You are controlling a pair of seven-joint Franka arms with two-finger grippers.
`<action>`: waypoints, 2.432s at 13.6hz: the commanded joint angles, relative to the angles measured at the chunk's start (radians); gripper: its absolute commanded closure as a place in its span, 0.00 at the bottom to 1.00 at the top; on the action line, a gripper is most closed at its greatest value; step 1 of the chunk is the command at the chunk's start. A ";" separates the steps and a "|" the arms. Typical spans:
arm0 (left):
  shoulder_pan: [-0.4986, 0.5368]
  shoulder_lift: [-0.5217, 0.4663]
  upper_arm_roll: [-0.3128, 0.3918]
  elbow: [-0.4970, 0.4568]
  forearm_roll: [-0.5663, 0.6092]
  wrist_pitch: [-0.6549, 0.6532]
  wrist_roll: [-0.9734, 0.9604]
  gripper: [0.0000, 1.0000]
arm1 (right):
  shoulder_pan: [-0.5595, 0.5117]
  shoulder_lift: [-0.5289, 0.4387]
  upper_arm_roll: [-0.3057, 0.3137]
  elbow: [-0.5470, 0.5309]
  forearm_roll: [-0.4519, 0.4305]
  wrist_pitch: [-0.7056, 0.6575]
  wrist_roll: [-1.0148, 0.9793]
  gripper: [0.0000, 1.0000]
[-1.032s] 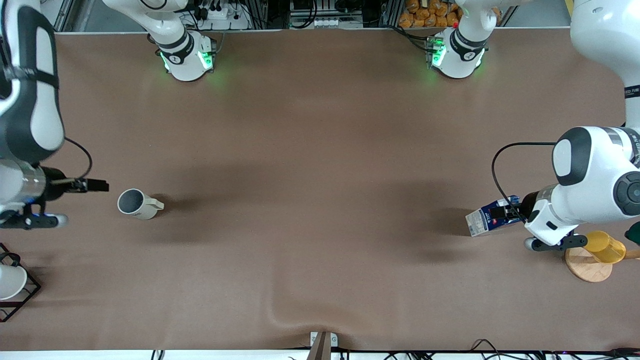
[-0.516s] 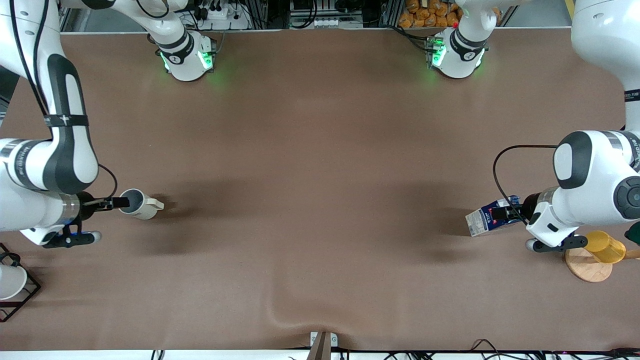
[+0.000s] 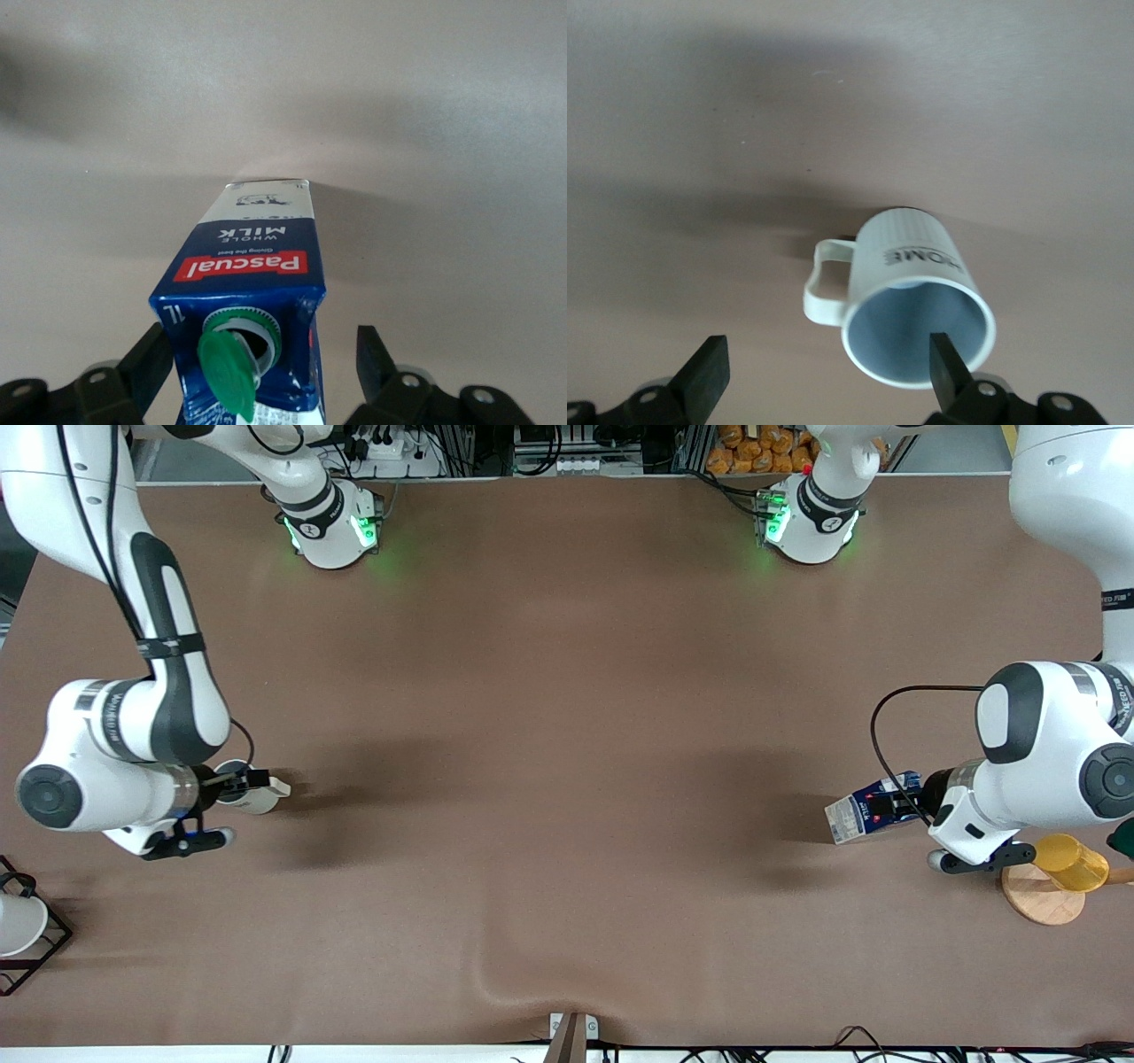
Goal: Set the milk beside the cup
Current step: 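Grasp the white mug rim with the right gripper and lift it, then carry the held mug with the right gripper toward the table middle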
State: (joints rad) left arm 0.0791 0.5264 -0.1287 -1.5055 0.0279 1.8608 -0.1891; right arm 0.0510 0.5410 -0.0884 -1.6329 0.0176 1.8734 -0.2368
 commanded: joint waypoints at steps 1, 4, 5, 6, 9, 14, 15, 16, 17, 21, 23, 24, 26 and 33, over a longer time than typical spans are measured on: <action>0.002 0.007 -0.002 0.008 0.001 0.006 -0.024 0.22 | 0.006 -0.038 -0.002 -0.102 -0.002 0.073 -0.079 0.00; 0.004 0.007 -0.002 0.008 0.001 0.006 -0.024 0.33 | 0.001 -0.036 -0.002 -0.119 -0.002 0.072 -0.099 0.00; 0.002 0.007 -0.002 0.008 0.001 0.006 -0.024 0.40 | 0.001 -0.035 -0.002 -0.125 -0.002 0.073 -0.099 0.00; 0.002 0.007 -0.002 0.008 0.001 0.008 -0.024 0.45 | -0.002 -0.029 -0.002 -0.127 -0.002 0.073 -0.102 0.00; 0.002 0.006 -0.002 0.008 0.001 0.006 -0.024 0.52 | -0.003 -0.029 -0.004 -0.153 -0.011 0.139 -0.162 0.00; -0.009 -0.032 -0.014 0.011 0.001 -0.015 -0.026 0.54 | -0.033 -0.039 -0.004 -0.199 -0.013 0.207 -0.326 0.83; -0.016 -0.039 -0.014 0.013 0.001 -0.023 -0.024 0.54 | -0.034 -0.039 -0.004 -0.199 -0.011 0.207 -0.370 0.97; -0.021 -0.046 -0.014 0.013 0.001 -0.025 -0.023 0.54 | -0.039 -0.039 -0.004 -0.199 -0.011 0.207 -0.392 1.00; -0.028 -0.052 -0.014 0.013 0.001 -0.025 -0.023 0.54 | -0.042 -0.041 -0.004 -0.199 -0.011 0.205 -0.397 1.00; -0.047 -0.085 -0.044 0.015 -0.002 -0.026 -0.024 0.54 | -0.042 -0.044 -0.004 -0.199 -0.011 0.198 -0.395 1.00; -0.050 -0.092 -0.058 0.016 -0.002 -0.026 -0.024 0.54 | -0.042 -0.046 -0.002 -0.199 -0.011 0.194 -0.395 1.00; -0.050 -0.095 -0.072 0.016 -0.003 -0.026 -0.026 0.54 | -0.039 -0.053 -0.002 -0.199 -0.008 0.191 -0.391 1.00; -0.050 -0.104 -0.075 0.016 -0.002 -0.026 -0.026 0.53 | -0.030 -0.081 -0.002 -0.199 0.001 0.187 -0.357 1.00; -0.044 -0.121 -0.074 0.015 0.000 -0.071 -0.033 0.53 | 0.169 -0.150 -0.001 -0.156 0.001 0.080 0.141 1.00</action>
State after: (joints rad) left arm 0.0315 0.4211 -0.2005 -1.4857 0.0279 1.8056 -0.2026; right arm 0.1541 0.4121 -0.0833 -1.7984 0.0186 1.9784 -0.2287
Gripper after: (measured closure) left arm 0.524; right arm 0.665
